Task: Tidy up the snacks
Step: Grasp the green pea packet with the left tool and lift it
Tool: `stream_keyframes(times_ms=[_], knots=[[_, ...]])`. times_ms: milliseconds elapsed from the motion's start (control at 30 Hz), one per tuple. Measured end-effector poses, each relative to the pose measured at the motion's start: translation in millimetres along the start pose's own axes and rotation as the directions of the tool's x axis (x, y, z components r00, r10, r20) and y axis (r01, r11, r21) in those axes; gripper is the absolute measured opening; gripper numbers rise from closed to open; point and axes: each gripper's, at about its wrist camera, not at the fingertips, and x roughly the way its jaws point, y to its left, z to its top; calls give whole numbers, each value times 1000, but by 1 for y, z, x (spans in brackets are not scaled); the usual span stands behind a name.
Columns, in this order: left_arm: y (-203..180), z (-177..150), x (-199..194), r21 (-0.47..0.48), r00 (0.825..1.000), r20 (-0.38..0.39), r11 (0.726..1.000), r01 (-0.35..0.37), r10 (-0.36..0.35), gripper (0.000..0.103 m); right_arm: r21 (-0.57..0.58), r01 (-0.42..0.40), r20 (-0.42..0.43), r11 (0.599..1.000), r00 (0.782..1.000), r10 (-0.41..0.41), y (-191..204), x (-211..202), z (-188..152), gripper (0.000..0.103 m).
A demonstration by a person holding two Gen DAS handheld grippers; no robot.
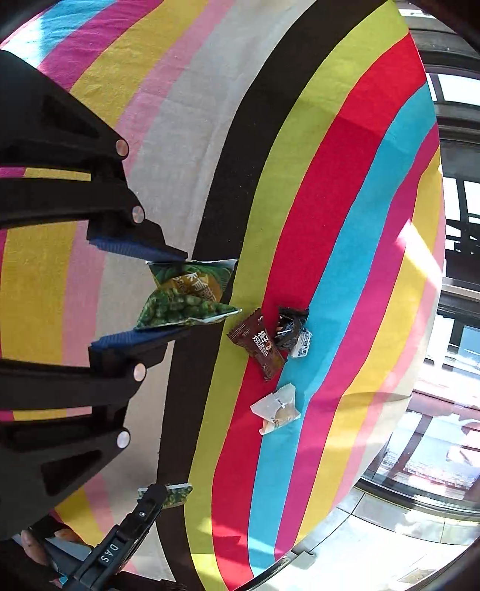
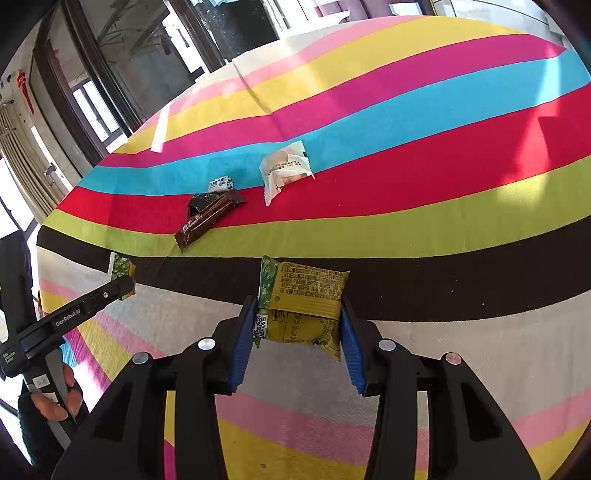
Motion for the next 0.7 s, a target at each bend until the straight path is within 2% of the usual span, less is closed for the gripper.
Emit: stream_keyframes(times_ms=[167,500,700], knots=[[-3,-27,-36,37,999,43,999,-11,10,34,2,-9,7,1000,1000,9,-1,-1,0,43],[2,-68,-65,57,999,46,998,-28,25,35,8,-16,14,1000,1000,16,0,-2,1,43],[7,-88,-84,74,999,46,997,-27,23,35,-19,-20,-33,1000,999,20,5,3,0,43]])
